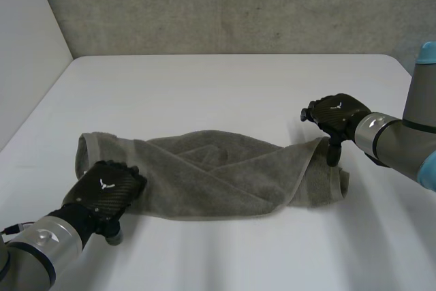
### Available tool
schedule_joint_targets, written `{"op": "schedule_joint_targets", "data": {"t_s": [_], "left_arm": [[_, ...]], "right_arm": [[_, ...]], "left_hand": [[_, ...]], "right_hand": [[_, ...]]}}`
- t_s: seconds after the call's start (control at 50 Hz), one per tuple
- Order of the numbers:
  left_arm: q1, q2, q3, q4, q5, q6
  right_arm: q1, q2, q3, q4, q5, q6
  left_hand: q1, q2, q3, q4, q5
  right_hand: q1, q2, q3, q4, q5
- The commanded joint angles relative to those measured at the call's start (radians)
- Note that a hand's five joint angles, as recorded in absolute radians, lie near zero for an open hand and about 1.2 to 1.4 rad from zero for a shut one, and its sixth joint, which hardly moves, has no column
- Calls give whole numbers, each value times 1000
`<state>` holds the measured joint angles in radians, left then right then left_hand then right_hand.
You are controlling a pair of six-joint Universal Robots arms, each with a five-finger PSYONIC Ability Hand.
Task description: Fold the towel.
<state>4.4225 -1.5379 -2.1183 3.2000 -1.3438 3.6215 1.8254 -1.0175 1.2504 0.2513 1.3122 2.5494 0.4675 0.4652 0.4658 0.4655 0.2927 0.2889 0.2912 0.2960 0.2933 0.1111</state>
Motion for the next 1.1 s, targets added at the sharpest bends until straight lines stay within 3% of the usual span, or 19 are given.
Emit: {"op": "schedule_joint_targets", "data": {"t_s": [0.02, 0.32, 0.6, 1.1], "left_arm": [[24, -45, -2, 11, -5, 32], [41, -375, 228, 84, -40, 36], [34, -553, 478, 89, -64, 31], [40, -604, 574, 87, -64, 46]], "right_arm": [[-2, 2, 7, -1, -1, -1], [-2, 13, 29, -15, -1, -1], [-3, 25, 43, -29, -1, -9], [-3, 60, 37, -43, 1, -12]], "left_hand": [[-1, 1, 0, 1, -1], [-66, -64, -64, -64, -66], [-60, -58, -59, -58, -60], [-98, -96, -96, -96, -98]], "right_hand": [[10, 8, 3, 6, 14], [10, 8, 3, 6, 14], [10, 8, 3, 6, 14], [10, 8, 3, 6, 14]]}}
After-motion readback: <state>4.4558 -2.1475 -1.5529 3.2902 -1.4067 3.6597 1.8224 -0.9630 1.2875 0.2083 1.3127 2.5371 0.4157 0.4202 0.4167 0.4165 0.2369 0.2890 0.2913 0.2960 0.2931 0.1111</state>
